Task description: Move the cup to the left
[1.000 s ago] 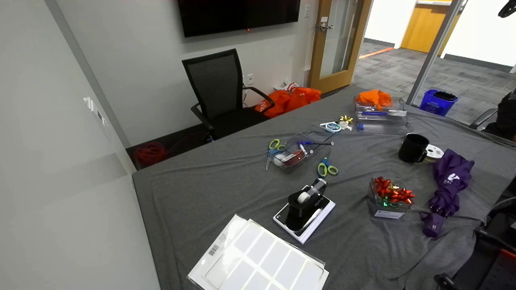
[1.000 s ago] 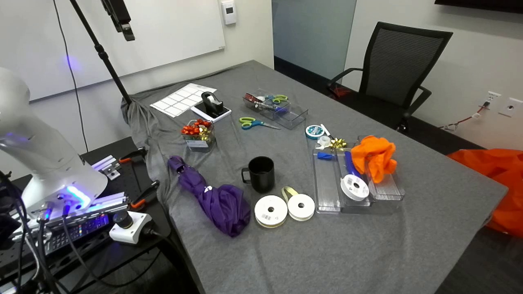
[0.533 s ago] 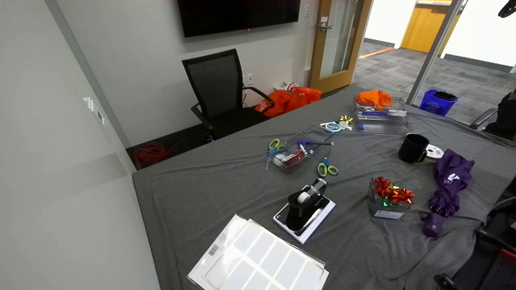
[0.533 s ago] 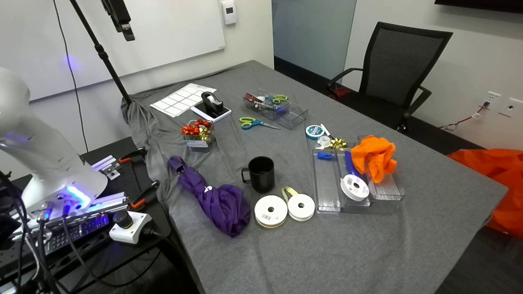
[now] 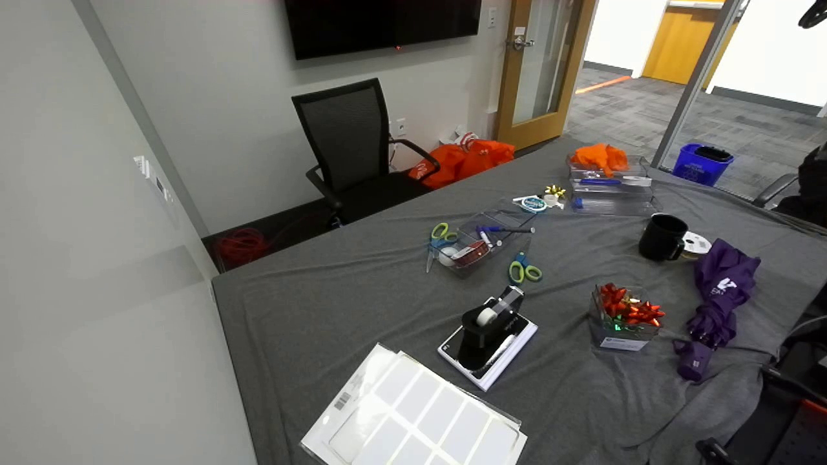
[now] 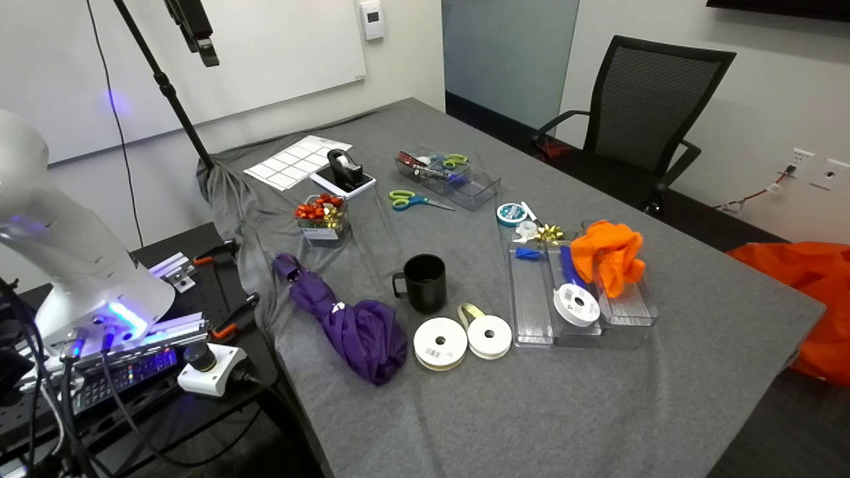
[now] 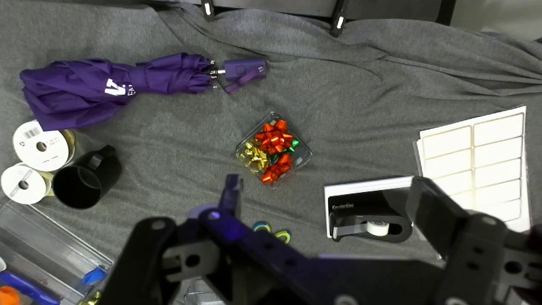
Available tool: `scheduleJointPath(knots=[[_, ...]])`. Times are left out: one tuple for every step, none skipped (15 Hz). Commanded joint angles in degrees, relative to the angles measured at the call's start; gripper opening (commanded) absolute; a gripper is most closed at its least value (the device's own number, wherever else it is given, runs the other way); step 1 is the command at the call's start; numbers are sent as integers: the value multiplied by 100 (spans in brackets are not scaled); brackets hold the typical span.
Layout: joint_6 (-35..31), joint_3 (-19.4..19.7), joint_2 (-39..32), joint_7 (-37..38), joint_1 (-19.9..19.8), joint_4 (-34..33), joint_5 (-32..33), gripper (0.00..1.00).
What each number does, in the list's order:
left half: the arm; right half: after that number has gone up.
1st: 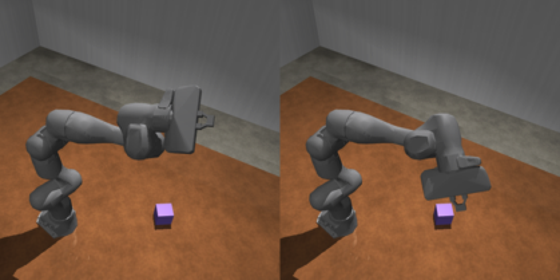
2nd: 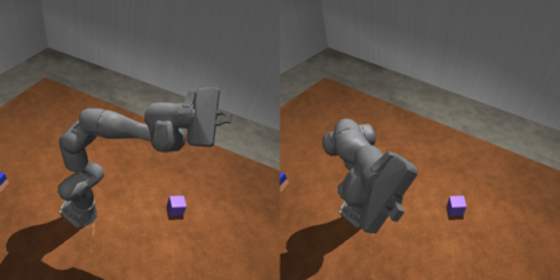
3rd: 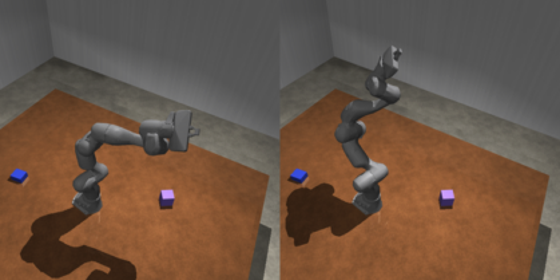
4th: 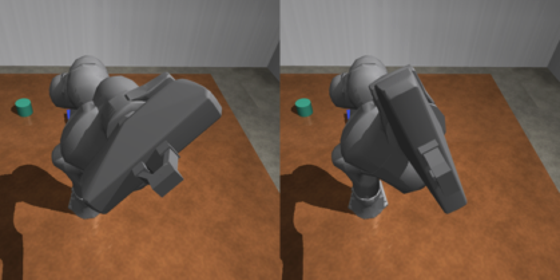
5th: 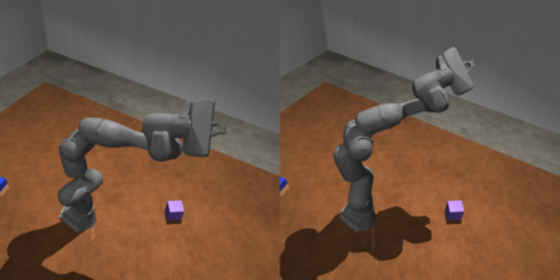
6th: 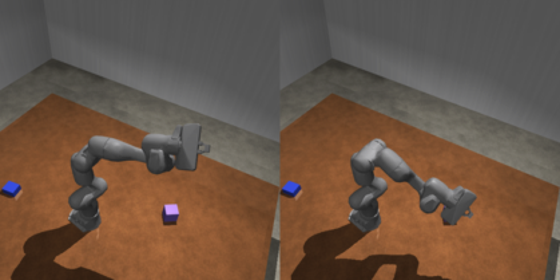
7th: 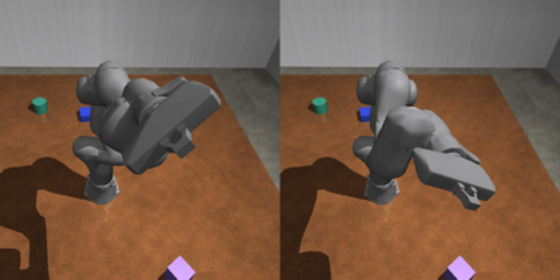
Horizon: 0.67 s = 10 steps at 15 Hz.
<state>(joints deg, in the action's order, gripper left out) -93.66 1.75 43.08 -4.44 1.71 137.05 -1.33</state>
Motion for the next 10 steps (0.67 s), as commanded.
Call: scheduleJointPath(knots=[[17,-16,-8,-10,-22,-18,-11,100],[17,-16,-8,-10,-22,-18,-11,100],[17,-16,-8,-10,-22,-18,-11,100],[17,-16,-8,-10,-22,-18,-11,100],[17,-16,-8,-10,-22,-18,-11,100],[17,-16,-8,-10,-22,-18,-11,100],[17,-16,-8,-10,-22,-18,-11,100],[-12,35,-32,-93,-28,-12,22,100],[-116,96,-32,-135,-46,25,14,100],[-153,185,-107,-231,-92,-12,89,100]])
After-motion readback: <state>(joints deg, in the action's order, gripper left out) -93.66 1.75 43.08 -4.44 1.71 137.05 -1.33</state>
